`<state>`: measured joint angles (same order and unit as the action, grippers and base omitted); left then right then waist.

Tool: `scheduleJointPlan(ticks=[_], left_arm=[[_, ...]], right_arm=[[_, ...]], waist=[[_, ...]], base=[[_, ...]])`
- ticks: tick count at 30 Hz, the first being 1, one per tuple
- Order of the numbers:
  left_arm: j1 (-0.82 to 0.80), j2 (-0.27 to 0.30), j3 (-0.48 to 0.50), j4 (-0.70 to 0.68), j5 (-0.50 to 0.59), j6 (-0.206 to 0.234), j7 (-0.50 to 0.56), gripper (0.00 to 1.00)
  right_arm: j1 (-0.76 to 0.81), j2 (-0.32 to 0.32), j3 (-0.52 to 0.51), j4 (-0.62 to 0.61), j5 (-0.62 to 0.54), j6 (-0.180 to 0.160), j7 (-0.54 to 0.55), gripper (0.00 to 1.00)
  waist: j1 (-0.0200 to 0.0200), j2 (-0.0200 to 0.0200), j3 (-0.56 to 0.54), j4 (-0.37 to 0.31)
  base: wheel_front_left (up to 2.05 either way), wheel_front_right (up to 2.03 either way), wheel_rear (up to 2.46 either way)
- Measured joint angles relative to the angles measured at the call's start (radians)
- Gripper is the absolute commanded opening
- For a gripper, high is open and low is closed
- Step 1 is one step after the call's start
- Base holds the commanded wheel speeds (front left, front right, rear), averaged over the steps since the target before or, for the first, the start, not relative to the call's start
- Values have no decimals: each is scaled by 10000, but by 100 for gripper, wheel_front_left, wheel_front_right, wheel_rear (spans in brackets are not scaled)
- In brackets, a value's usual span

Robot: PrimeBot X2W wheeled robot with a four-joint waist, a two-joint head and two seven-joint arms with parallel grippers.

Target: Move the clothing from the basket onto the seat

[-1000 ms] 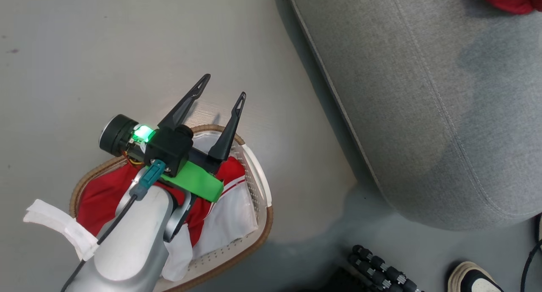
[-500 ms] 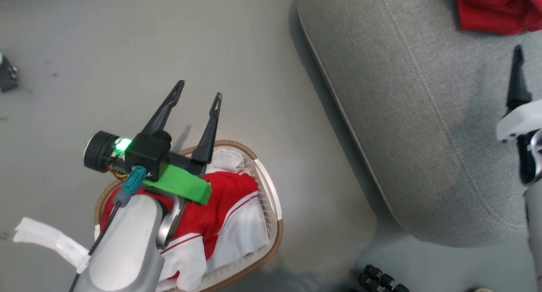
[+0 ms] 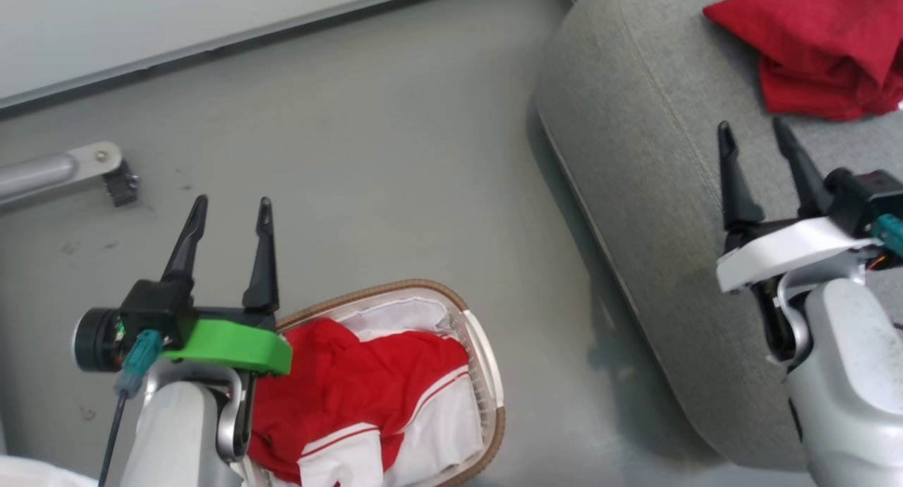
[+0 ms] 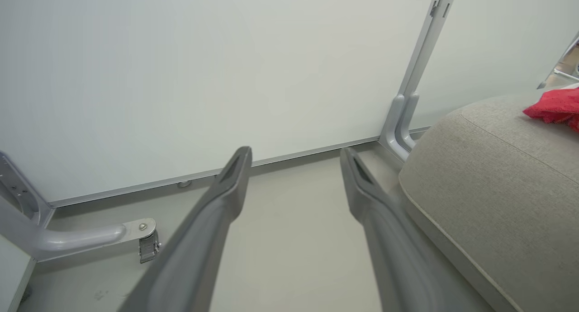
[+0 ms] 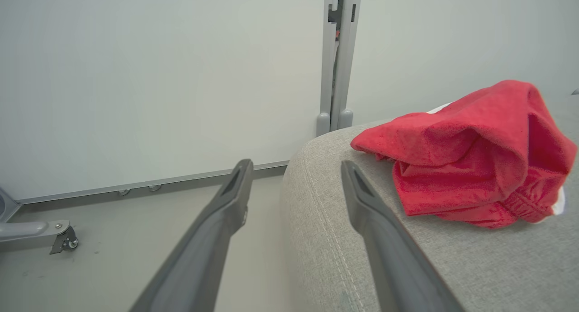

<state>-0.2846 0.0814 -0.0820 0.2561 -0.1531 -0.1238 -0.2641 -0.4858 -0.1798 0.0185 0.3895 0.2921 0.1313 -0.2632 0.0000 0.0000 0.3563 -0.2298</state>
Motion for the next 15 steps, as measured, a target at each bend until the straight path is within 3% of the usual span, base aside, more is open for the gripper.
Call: scheduleJointPlan(ticks=[8,15], left_arm=[[643,-234,1126,111,48,2,0,100],[1118,-295,1467,453,-2,-2,0,100]], right_arm=[[684,364,848,-389,372,2,0,100],[1444,577,1097,-313,368,2,0,100]], waist=[[0,0,-761,822],[0,0,-1463,1375]], base=[[0,0,0],[0,0,0]])
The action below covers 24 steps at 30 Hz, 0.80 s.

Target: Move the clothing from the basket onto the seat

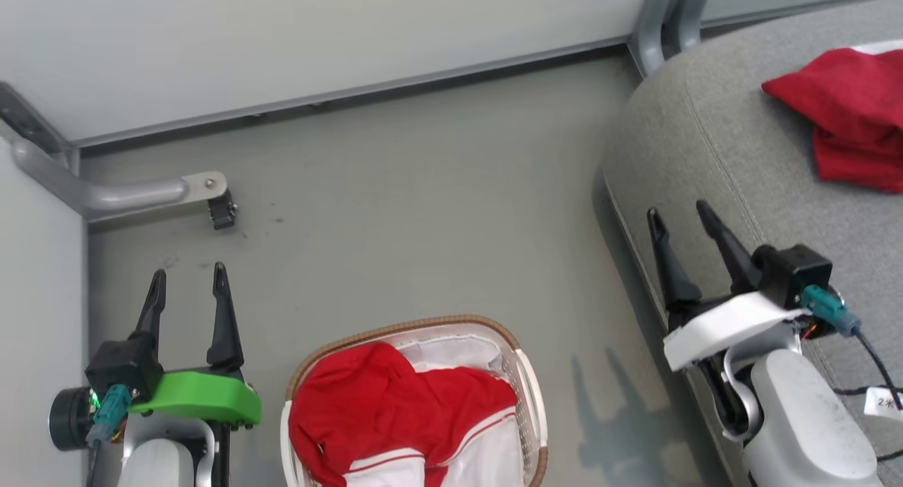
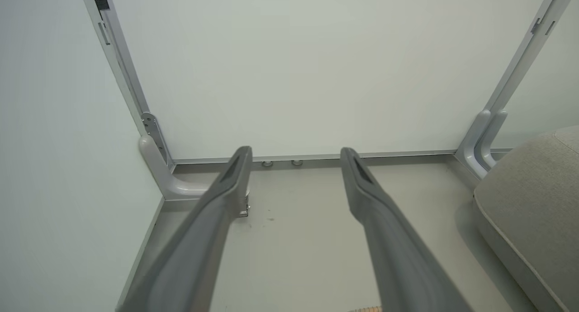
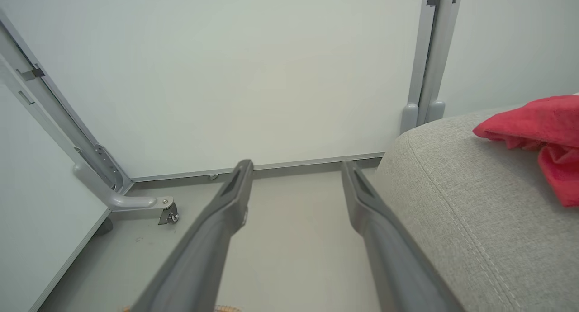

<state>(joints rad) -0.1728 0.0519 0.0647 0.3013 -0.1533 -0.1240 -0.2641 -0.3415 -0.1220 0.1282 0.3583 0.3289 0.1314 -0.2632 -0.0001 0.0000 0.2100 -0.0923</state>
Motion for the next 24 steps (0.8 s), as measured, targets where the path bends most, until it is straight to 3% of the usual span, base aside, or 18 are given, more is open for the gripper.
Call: scheduleJointPlan(ticks=[14,24], left_arm=[[1345,-10,-102,123,-314,276,0,100],[1631,-12,-656,184,-485,259,0,100]], right_arm=[[1414,157,40,276,-207,-2,0,100],[1662,182,205,378,-211,-2,0,100]], waist=[[0,0,-1393,490],[0,0,-1503,479]], base=[[0,0,0],[0,0,0]])
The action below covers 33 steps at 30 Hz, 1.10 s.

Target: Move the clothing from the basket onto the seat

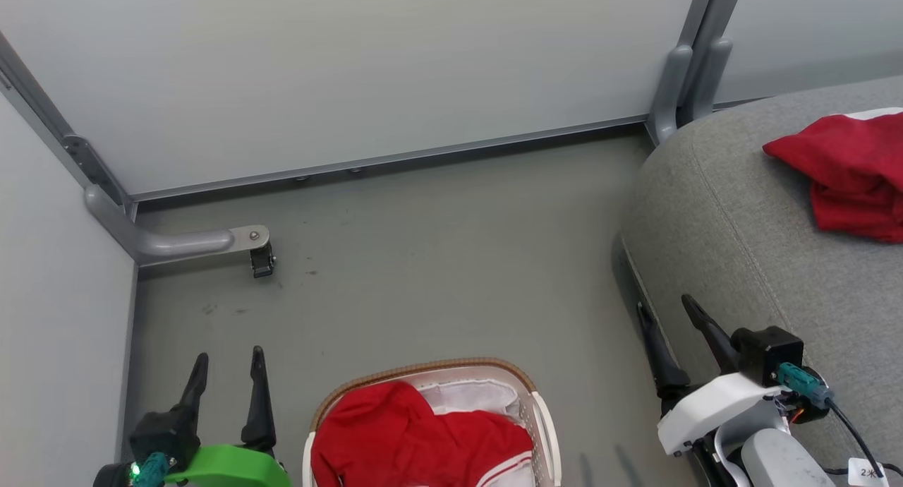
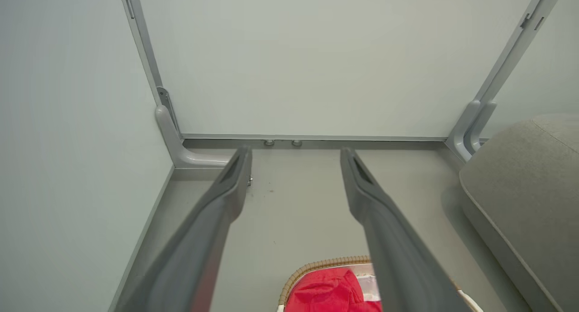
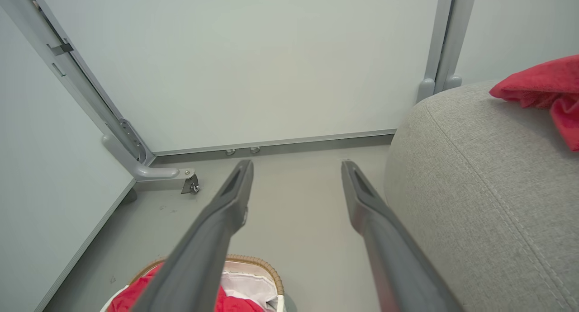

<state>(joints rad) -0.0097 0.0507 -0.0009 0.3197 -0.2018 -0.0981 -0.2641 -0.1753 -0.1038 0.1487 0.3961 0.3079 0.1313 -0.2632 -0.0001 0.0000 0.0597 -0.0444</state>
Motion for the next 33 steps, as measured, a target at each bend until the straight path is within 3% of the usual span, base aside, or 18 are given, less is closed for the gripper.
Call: scheduleJointPlan(ticks=[12,22,28,33], left_arm=[[-1196,-17,-1181,803,203,-73,-2,100],[-2804,-13,-2027,2537,880,-261,0,100],[-3598,276,-2556,3925,997,-299,0,100],[-4277,625,-3743,4947,1087,-307,0,100]], right_arm=[[-1172,-61,251,-510,25,0,0,100],[-2175,188,274,-1149,0,0,0,100],[-2598,376,401,-1212,113,0,0,100],[-2726,483,543,-1258,211,0,0,100]], waist=[[0,0,1367,-281],[0,0,3160,-818],[0,0,4266,-1265],[0,0,5041,-1665]], base=[[0,0,0],[0,0,0],[0,0,0],[0,0,0]])
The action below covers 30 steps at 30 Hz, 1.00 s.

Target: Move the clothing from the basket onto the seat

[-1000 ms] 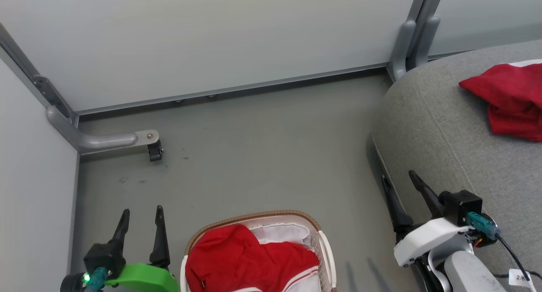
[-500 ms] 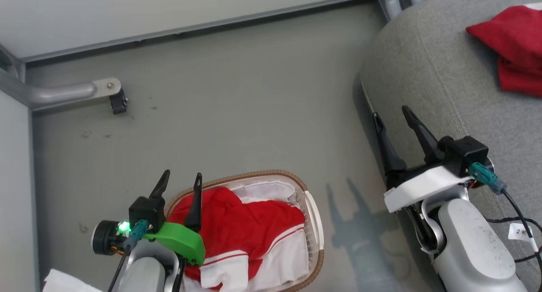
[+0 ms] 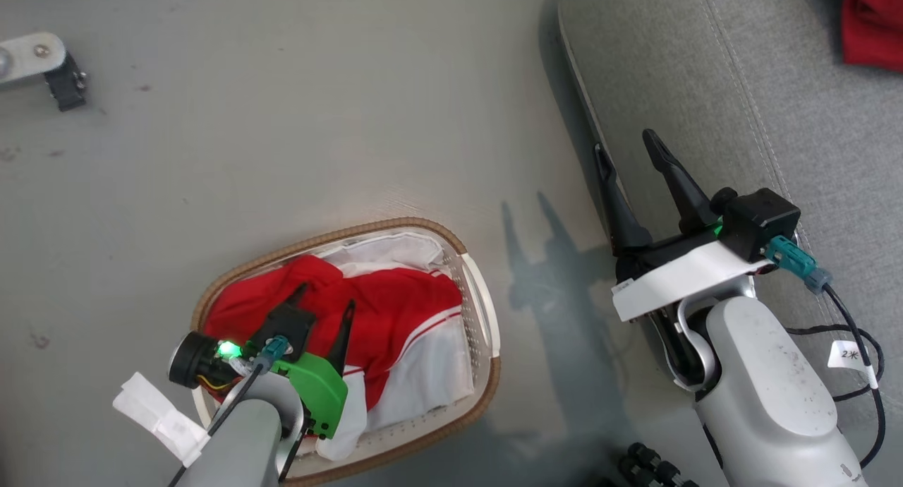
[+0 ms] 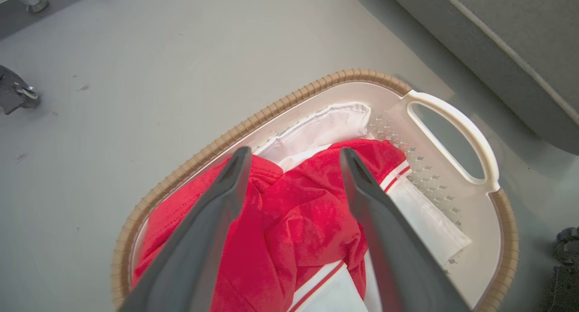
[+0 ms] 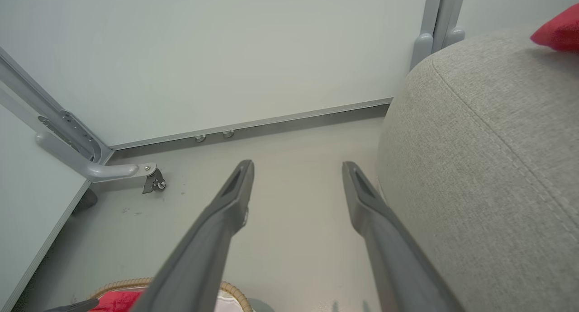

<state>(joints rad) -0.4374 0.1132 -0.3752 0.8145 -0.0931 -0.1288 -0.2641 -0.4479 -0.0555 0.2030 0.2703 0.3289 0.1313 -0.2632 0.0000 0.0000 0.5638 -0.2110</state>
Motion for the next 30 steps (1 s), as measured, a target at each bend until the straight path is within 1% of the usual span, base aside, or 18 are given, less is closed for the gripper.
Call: scheduleJointPlan(ticks=[3,5,8,13,20,22,30], left_arm=[[-422,148,-719,792,2,-2,0,100],[-693,203,-1241,1394,-73,-2,0,100],[-1232,188,-1981,2226,-211,-2,79,100],[-1920,249,-2721,3145,-299,-2,267,100],[-2845,600,-2867,3992,-466,2,380,100],[-3072,608,-2767,4021,-581,125,255,100],[-3187,662,-2734,4080,-721,265,63,100]], right_arm=[[-67,23,115,-48,100,0,0,100],[-140,25,207,-104,410,0,0,100],[-159,35,364,-150,616,0,0,100],[-314,36,552,-194,855,0,0,100],[-498,38,677,-330,1049,0,0,100],[-543,38,685,-345,1080,2,0,100],[-564,40,750,-322,1191,0,0,100]], waist=[[0,0,444,-248],[1,0,734,-423],[1,0,1152,-678],[1,0,1713,-1029],[1,0,2452,-1391],[1,0,2635,-1467],[1,0,2930,-1612]], base=[[0,0,0],[0,0,0],[0,0,0],[0,0,0],[0,0,0],[0,0,0],[0,0,0]])
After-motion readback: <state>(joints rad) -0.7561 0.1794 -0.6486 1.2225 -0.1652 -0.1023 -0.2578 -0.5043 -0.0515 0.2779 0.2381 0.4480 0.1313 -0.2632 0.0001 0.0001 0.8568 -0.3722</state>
